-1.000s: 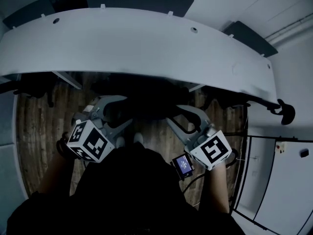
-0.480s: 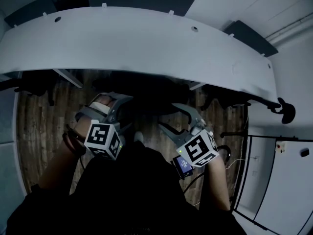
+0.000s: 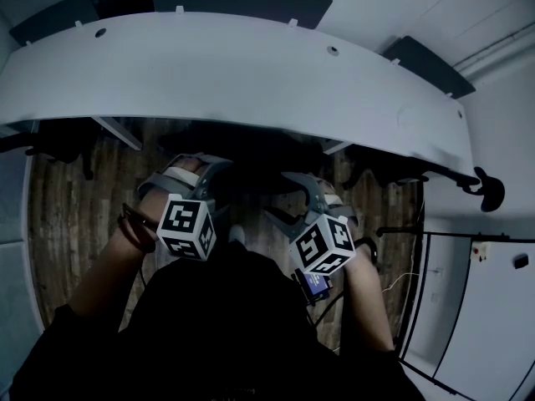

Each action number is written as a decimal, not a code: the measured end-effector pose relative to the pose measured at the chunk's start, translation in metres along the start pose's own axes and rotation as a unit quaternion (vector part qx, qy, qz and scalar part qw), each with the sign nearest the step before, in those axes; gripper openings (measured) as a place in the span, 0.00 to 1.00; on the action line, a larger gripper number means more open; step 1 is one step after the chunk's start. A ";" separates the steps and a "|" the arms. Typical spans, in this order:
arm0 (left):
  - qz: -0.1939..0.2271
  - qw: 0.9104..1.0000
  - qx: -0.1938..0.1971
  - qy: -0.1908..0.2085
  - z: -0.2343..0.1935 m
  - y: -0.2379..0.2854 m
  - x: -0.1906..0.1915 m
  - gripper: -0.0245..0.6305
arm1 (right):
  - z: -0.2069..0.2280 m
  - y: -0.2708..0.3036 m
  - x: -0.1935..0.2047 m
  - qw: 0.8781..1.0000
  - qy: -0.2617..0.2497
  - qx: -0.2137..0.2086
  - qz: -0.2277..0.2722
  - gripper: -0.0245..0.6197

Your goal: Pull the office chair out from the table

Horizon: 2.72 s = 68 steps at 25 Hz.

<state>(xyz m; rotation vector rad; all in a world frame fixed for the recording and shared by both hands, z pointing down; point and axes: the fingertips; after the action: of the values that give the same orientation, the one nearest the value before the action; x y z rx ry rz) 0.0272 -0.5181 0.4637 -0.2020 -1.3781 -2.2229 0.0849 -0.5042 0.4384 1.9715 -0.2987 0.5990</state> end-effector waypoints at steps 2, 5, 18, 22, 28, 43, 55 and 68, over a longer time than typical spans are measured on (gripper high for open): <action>0.000 1.000 -0.007 -0.003 -0.003 0.004 -0.001 0.56 | -0.002 0.006 0.003 1.000 -0.012 -0.003 -0.009 0.49; -0.001 1.000 -0.018 -0.003 -0.007 0.007 -0.002 0.56 | -0.003 0.015 0.009 0.999 -0.026 -0.006 -0.022 0.49; -0.054 0.997 -0.053 0.015 -0.025 0.023 0.013 0.56 | 0.008 0.034 0.022 0.997 -0.063 0.013 -0.043 0.49; -0.057 0.996 -0.071 0.017 -0.033 0.028 0.016 0.56 | 0.016 0.040 0.023 0.996 -0.071 0.018 -0.051 0.49; -0.068 0.994 -0.084 0.020 -0.041 0.038 0.018 0.56 | 0.022 0.051 0.030 0.992 -0.102 0.032 -0.070 0.49; -0.108 0.978 -0.137 0.116 -0.039 0.046 0.019 0.29 | 0.021 0.064 0.052 0.973 -0.203 0.037 -0.106 0.32; -0.128 0.971 -0.152 0.132 -0.026 0.047 0.014 0.24 | 0.009 0.057 0.056 0.968 -0.229 0.037 -0.090 0.31; -0.122 0.972 -0.165 0.115 0.035 0.021 -0.016 0.23 | -0.057 0.021 0.060 0.967 -0.236 0.026 -0.089 0.31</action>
<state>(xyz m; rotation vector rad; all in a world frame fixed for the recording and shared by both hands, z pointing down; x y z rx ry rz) 0.0470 -0.4897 0.4909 0.1162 -0.9483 -2.5771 0.1100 -0.4607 0.5067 2.1479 -0.3938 0.0144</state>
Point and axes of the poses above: the fingertips, and each gripper's own axes: y forward along the fingers, z to its right, x out of its underside, and after that the axes turned 4 degrees about -z, right-handed
